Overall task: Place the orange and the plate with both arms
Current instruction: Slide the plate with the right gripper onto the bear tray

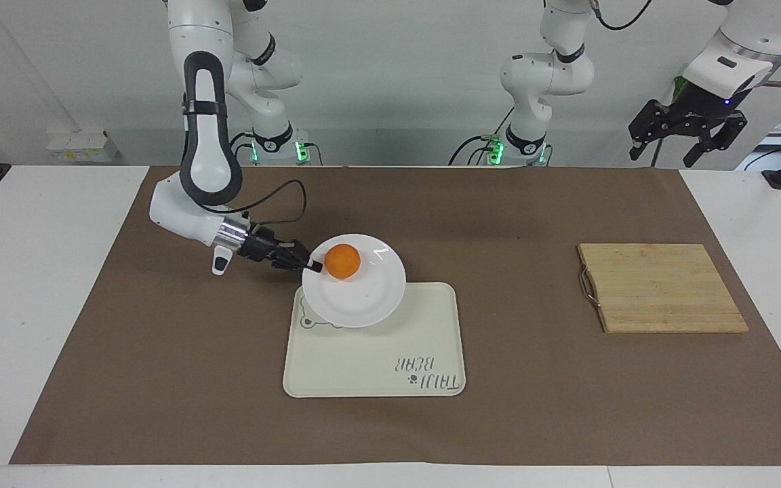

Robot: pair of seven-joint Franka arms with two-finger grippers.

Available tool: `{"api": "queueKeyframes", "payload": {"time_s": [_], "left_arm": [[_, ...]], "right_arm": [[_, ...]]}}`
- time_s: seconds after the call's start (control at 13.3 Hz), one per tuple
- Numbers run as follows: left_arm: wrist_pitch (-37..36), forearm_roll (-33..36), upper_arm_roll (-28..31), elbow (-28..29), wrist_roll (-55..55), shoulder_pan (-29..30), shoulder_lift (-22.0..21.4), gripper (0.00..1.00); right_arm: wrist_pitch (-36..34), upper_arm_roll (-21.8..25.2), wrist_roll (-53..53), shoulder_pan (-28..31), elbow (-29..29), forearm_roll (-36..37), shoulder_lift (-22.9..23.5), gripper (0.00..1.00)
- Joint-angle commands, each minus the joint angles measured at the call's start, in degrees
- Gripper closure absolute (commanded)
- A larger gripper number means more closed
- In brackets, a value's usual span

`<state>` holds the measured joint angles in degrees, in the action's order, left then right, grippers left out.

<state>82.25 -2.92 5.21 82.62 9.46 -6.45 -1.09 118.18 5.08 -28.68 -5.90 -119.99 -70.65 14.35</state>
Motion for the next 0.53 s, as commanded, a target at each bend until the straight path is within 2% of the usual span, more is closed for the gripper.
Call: {"api": "queueKeyframes", "payload": {"time_s": [0.0, 0.3, 0.45], "left_arm": [[-0.3, 1.0, -0.2, 0.2, -0.6, 0.2, -0.7, 0.0], [-0.4, 1.0, -0.2, 0.1, -0.6, 0.2, -0.7, 0.0], [-0.4, 1.0, -0.2, 0.1, -0.6, 0.2, -0.7, 0.0]], "right_arm": [[-0.5, -0.3, 1.8, 0.9, 6.7, 1.0, 4.6, 1.0], [2.0, -0.9, 3.7, -0.6, 8.5, 0.3, 5.9, 1.0], [3.5, -1.0, 4.8, -3.2, 9.9, -0.2, 7.3, 1.0]]}}
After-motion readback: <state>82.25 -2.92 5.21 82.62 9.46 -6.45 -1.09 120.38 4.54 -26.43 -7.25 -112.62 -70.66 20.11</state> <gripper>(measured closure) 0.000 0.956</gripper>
